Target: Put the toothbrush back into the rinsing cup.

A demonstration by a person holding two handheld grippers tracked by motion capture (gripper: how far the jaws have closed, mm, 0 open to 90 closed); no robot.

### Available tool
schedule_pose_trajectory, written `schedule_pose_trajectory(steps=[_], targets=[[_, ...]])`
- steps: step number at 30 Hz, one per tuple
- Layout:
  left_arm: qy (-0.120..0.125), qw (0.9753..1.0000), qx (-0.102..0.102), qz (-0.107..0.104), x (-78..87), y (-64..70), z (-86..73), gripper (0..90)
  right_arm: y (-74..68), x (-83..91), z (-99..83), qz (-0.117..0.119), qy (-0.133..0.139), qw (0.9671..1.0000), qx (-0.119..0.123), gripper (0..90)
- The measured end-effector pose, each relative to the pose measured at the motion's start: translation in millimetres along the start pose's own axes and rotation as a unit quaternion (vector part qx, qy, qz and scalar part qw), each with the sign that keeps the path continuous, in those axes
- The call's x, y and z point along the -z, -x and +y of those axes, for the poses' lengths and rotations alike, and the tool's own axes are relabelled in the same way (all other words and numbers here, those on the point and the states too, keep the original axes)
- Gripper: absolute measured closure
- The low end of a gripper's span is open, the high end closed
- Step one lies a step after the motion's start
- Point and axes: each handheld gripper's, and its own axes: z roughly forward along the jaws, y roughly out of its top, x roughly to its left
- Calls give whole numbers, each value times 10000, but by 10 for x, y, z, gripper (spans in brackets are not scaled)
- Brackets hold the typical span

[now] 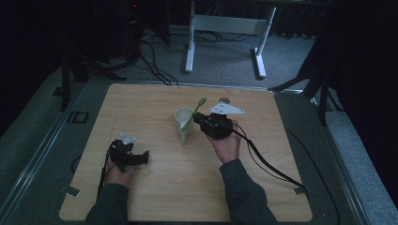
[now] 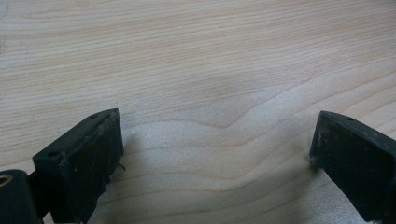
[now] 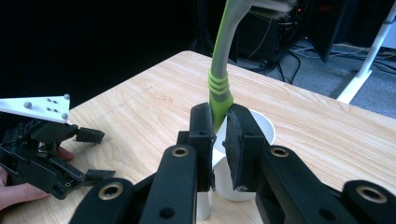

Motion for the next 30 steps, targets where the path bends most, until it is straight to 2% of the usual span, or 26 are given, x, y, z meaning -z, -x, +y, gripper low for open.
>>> schedule_pose_trajectory(steps=[30], targets=[[3, 10000, -5, 2, -1, -1, 0, 35, -10, -102, -60, 55, -104, 9999, 116, 810]])
